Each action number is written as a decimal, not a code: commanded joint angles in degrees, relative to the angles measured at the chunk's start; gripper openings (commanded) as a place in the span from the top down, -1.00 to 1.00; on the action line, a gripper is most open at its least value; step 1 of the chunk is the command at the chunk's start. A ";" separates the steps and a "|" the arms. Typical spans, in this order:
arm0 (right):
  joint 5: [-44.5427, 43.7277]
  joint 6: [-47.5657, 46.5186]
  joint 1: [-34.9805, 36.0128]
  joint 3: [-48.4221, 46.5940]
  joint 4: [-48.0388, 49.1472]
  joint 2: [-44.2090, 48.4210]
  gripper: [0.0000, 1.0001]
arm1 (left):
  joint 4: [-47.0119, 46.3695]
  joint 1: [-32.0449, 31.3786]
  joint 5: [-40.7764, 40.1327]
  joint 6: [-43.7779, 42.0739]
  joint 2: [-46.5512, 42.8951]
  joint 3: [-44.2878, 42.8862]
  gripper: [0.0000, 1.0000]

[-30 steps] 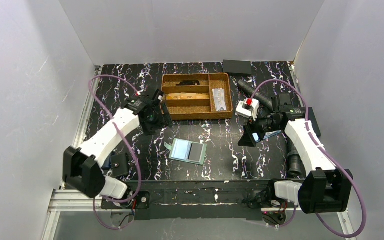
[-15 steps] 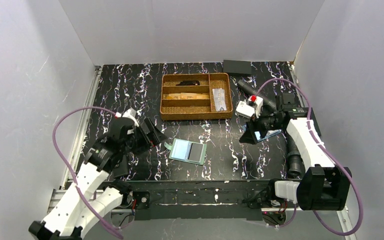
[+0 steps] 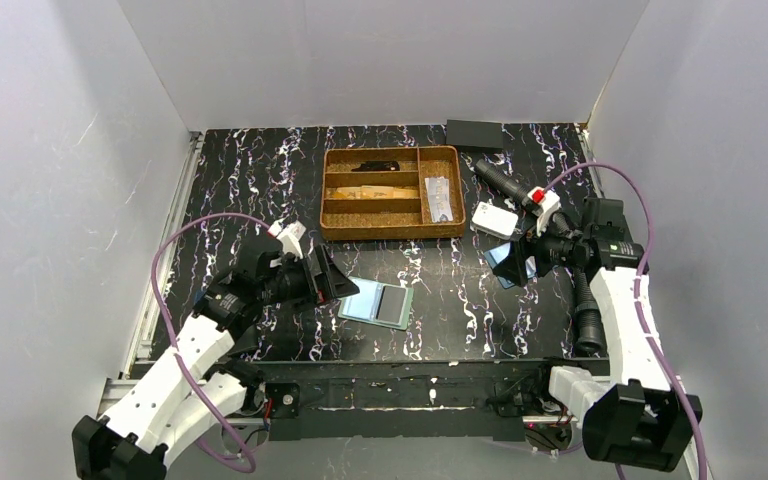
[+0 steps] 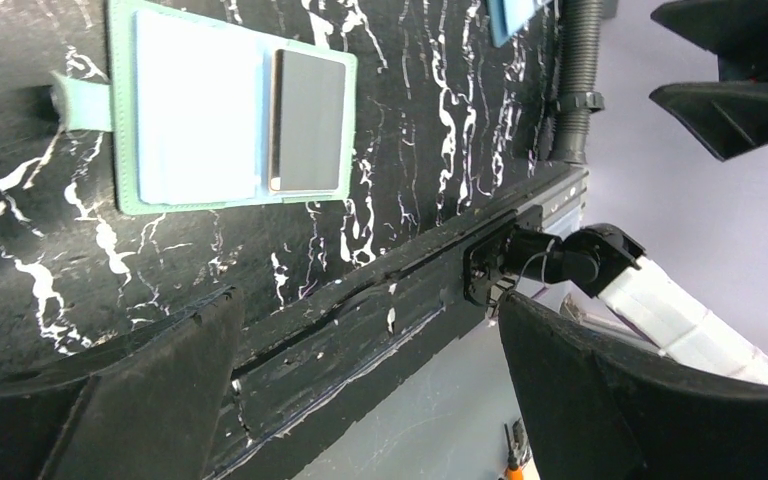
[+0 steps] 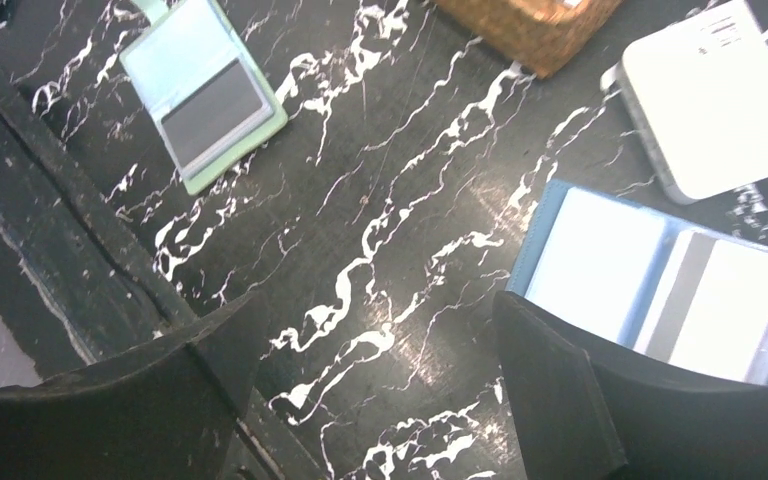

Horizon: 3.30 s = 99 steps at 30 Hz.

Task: Take the credit cards out of the card holder
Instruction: Reset both arms

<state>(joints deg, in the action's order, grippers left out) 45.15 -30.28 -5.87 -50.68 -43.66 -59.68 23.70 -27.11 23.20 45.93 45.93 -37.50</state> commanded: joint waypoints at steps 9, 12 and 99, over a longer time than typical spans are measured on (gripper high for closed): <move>0.05 7.94 -0.02 -4.45 3.64 4.67 -0.97 | -3.02 0.22 4.65 2.43 -8.79 3.94 -0.97; -0.31 9.10 -0.02 -4.62 4.48 4.96 -0.97 | -2.80 0.22 4.48 2.32 -11.28 4.33 -0.97; -8.23 50.26 -17.51 -8.38 18.84 12.22 -0.97 | 16.45 0.21 -6.38 -8.96 -22.17 -13.04 -0.97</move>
<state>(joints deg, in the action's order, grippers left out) 37.43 18.59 -23.14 -55.70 -25.56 -48.34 39.70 -27.11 16.99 37.54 23.68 -49.43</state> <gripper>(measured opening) 0.983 0.983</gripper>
